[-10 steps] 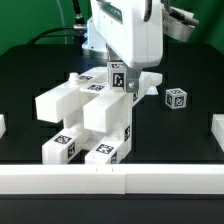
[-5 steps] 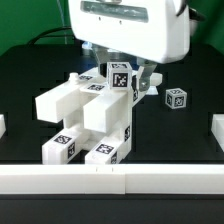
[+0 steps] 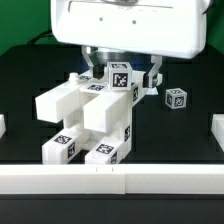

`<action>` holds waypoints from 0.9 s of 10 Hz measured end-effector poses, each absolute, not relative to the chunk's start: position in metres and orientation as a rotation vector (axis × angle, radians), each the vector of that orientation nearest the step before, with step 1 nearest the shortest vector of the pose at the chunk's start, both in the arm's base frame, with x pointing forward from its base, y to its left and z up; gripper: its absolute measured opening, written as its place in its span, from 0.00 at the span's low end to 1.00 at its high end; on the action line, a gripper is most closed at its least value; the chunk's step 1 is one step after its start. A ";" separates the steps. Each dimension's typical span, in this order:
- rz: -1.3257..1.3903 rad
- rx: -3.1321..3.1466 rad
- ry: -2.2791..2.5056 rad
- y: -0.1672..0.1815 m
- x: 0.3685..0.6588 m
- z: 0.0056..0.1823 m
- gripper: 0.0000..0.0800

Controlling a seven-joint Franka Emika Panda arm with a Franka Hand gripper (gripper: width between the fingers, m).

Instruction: Assemble chair

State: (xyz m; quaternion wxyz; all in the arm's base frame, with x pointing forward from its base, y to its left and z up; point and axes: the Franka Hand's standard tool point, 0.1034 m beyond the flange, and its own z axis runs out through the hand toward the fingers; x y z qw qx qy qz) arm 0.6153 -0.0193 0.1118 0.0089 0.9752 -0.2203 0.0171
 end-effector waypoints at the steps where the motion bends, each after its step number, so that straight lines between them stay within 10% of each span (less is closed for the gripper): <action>1: 0.053 3.064 -0.600 -0.020 0.615 0.112 0.81; 8: 0.044 3.108 0.050 -0.026 0.615 0.112 0.81; 9: 0.044 3.108 0.041 -0.026 0.615 0.112 0.65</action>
Offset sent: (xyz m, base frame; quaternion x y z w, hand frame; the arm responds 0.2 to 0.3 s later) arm -0.0003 -0.0006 -0.0001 0.0006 0.0023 -0.1389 0.9903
